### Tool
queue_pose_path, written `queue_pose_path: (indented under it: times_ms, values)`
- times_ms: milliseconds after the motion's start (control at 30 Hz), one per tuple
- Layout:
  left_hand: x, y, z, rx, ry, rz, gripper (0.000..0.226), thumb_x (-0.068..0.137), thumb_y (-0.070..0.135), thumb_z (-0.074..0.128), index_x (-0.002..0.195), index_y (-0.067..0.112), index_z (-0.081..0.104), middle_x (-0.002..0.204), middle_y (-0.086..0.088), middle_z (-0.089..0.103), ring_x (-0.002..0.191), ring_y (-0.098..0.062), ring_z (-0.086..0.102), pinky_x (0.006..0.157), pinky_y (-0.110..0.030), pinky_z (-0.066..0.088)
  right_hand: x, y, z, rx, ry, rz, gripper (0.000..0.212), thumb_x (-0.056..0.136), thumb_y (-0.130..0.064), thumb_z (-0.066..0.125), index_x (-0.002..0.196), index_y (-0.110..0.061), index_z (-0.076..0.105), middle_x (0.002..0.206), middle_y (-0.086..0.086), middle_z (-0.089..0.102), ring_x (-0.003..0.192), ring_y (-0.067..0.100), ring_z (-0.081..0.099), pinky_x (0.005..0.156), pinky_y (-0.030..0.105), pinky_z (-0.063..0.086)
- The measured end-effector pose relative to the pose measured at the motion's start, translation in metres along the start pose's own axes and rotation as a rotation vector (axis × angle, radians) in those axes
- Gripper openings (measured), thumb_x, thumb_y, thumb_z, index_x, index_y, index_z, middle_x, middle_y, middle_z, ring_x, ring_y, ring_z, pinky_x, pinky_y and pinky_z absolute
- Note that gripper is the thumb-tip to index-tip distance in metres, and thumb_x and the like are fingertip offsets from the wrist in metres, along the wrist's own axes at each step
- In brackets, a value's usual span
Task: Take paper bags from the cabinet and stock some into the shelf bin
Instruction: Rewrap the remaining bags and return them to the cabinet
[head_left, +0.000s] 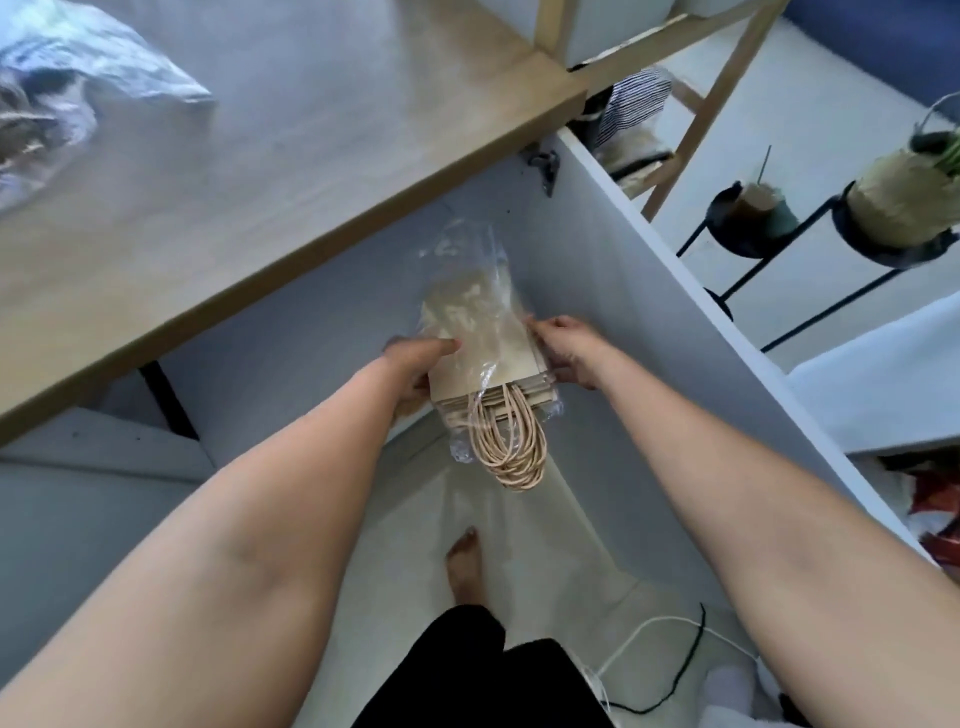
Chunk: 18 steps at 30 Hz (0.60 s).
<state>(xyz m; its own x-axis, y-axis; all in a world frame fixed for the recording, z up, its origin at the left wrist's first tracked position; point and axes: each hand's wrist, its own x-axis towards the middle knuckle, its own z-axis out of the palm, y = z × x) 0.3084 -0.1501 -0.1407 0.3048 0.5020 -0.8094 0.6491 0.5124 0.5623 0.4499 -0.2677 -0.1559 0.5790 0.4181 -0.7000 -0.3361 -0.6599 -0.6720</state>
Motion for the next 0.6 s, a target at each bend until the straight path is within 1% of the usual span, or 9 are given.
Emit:
queue_pose_path:
  times_ms: [100,167,233,300,367,400,467,533,600]
  values:
    - [0.029,0.005,0.003,-0.101,-0.017,-0.050,0.046,0.092,0.018,0.064,0.133,0.003,0.050,0.118,-0.011,0.060,0.076,-0.018,0.055,0.072,-0.029,0.046,0.037,-0.004,0.009,0.011,0.005,-0.010,0.013,0.099,-0.030,0.043,0.097,-0.026,0.056,0.073,0.001,0.055,0.060,0.015,0.049,0.053,0.021,0.039]
    - [0.046,0.006,0.003,-0.196,-0.019,-0.060,0.039,0.095,0.015,0.059,0.131,0.003,0.052,0.107,-0.010,0.061,0.071,-0.016,0.056,0.067,-0.028,0.049,0.057,-0.009,0.013,0.027,-0.012,-0.019,0.027,0.100,-0.017,0.036,0.084,-0.022,0.058,0.070,-0.002,0.051,0.059,0.010,0.045,0.051,0.021,0.035]
    - [0.062,0.007,0.002,-0.266,-0.006,-0.089,0.036,0.095,0.014,0.057,0.129,0.004,0.053,0.107,-0.011,0.063,0.073,-0.017,0.059,0.070,-0.029,0.051,0.077,-0.013,0.019,0.035,-0.031,0.002,0.032,0.099,-0.011,0.035,0.079,-0.020,0.058,0.068,-0.002,0.051,0.058,0.010,0.045,0.052,0.021,0.036]
    - [0.084,0.007,0.002,-0.322,0.004,-0.128,0.032,0.095,0.016,0.058,0.125,0.006,0.055,0.110,-0.013,0.063,0.076,-0.018,0.060,0.070,-0.029,0.051,0.102,-0.020,0.029,0.034,-0.058,0.011,0.027,0.095,-0.012,0.040,0.092,-0.015,0.066,0.074,0.001,0.057,0.067,0.018,0.054,0.062,0.024,0.045]
    - [0.095,0.011,0.001,-0.371,0.015,-0.156,0.023,0.094,0.017,0.060,0.115,0.008,0.057,0.098,-0.011,0.063,0.075,-0.019,0.059,0.066,-0.029,0.051,0.121,-0.025,0.036,0.050,-0.050,-0.009,0.024,0.091,-0.014,0.046,0.085,-0.016,0.069,0.083,0.006,0.063,0.082,0.025,0.060,0.079,0.037,0.049]
    - [0.102,0.015,0.000,-0.386,0.032,-0.172,0.018,0.094,0.018,0.060,0.109,0.008,0.057,0.092,-0.010,0.061,0.076,-0.020,0.058,0.066,-0.030,0.051,0.132,-0.029,0.040,0.067,-0.040,-0.008,0.023,0.090,-0.014,0.048,0.081,-0.017,0.068,0.085,0.006,0.064,0.085,0.025,0.060,0.083,0.038,0.050]
    - [0.119,0.023,-0.003,-0.415,0.053,-0.181,0.012,0.094,0.018,0.060,0.101,0.009,0.056,0.090,-0.009,0.060,0.079,-0.021,0.058,0.076,-0.035,0.052,0.148,-0.039,0.047,0.070,-0.058,-0.008,0.023,0.090,-0.016,0.049,0.094,-0.015,0.071,0.099,0.009,0.068,0.092,0.025,0.062,0.088,0.038,0.051]
    - [0.134,0.031,-0.008,-0.434,0.077,-0.164,0.014,0.092,0.017,0.061,0.105,0.011,0.058,0.099,-0.007,0.062,0.089,-0.022,0.060,0.091,-0.037,0.051,0.159,-0.052,0.055,0.016,-0.090,-0.034,0.032,0.093,-0.018,0.045,0.114,-0.013,0.068,0.116,0.012,0.066,0.103,0.027,0.061,0.094,0.038,0.050]
    - [0.144,0.042,-0.014,-0.467,0.108,-0.119,0.011,0.091,0.015,0.063,0.102,0.014,0.059,0.108,-0.006,0.060,0.100,-0.023,0.058,0.095,-0.036,0.047,0.168,-0.067,0.063,-0.047,-0.125,-0.071,0.034,0.096,-0.013,0.039,0.114,-0.009,0.067,0.105,0.009,0.061,0.102,0.025,0.058,0.087,0.034,0.047]
